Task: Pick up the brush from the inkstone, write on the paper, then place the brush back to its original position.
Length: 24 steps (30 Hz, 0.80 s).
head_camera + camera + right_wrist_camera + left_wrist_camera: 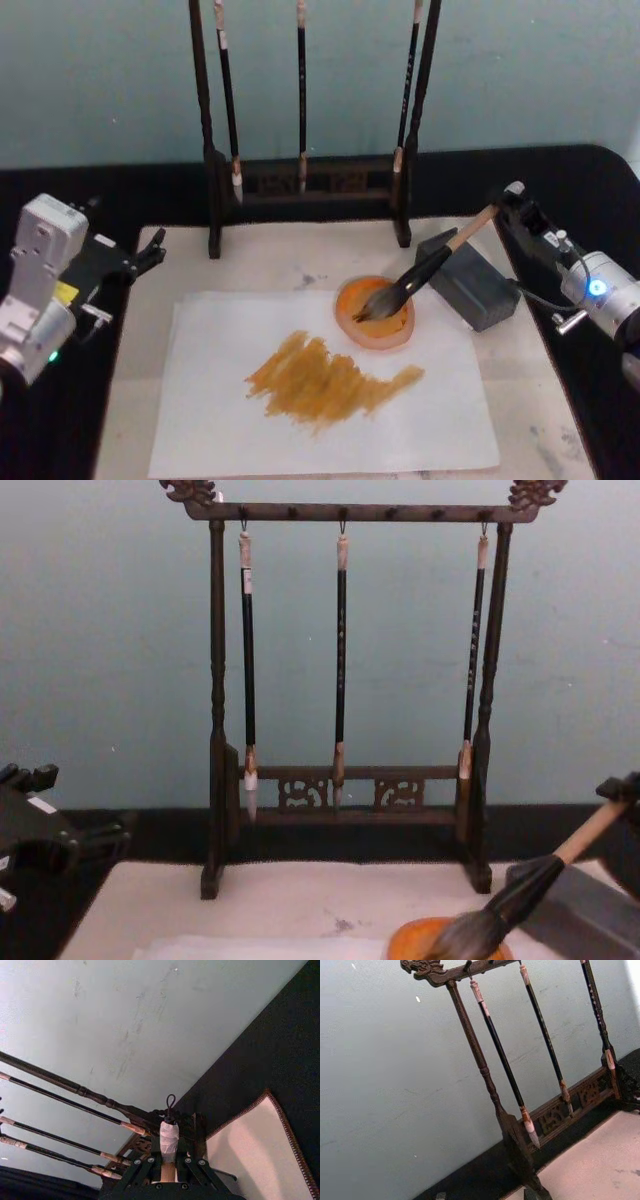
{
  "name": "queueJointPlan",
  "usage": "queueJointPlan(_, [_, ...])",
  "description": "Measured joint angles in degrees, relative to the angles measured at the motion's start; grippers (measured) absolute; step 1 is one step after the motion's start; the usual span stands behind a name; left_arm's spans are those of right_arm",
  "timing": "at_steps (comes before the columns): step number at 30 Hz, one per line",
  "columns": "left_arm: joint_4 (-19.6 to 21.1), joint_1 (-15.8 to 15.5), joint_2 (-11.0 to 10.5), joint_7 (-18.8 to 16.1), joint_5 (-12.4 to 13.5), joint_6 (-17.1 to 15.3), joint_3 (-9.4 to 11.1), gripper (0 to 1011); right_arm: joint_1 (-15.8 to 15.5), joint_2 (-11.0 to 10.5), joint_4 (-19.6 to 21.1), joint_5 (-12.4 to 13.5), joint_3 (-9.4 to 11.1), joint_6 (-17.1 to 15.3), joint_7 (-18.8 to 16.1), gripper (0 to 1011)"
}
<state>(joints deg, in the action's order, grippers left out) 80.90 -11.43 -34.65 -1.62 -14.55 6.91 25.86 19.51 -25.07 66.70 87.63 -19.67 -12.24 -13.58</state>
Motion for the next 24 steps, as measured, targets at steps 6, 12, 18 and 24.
queueJointPlan(6, [0.0,0.0,0.0,0.0,0.0,0.0,0.0,1010,0.31,-0.42,-0.31,-0.08,-0.97,0.74,-0.25,163])
queueJointPlan(12, [0.0,0.0,0.0,0.0,0.0,0.0,0.0,1010,0.64,-0.75,-0.6,0.04,-1.82,1.28,-0.38,163])
queueJointPlan(18, [0.0,0.0,0.0,0.0,0.0,0.0,0.0,1010,0.8,-1.03,-0.69,0.76,-2.42,1.78,-0.36,163])
queueJointPlan(24, [0.0,0.0,0.0,0.0,0.0,0.0,0.0,1010,1.12,-1.13,-0.86,1.44,-2.98,2.46,-0.1,163])
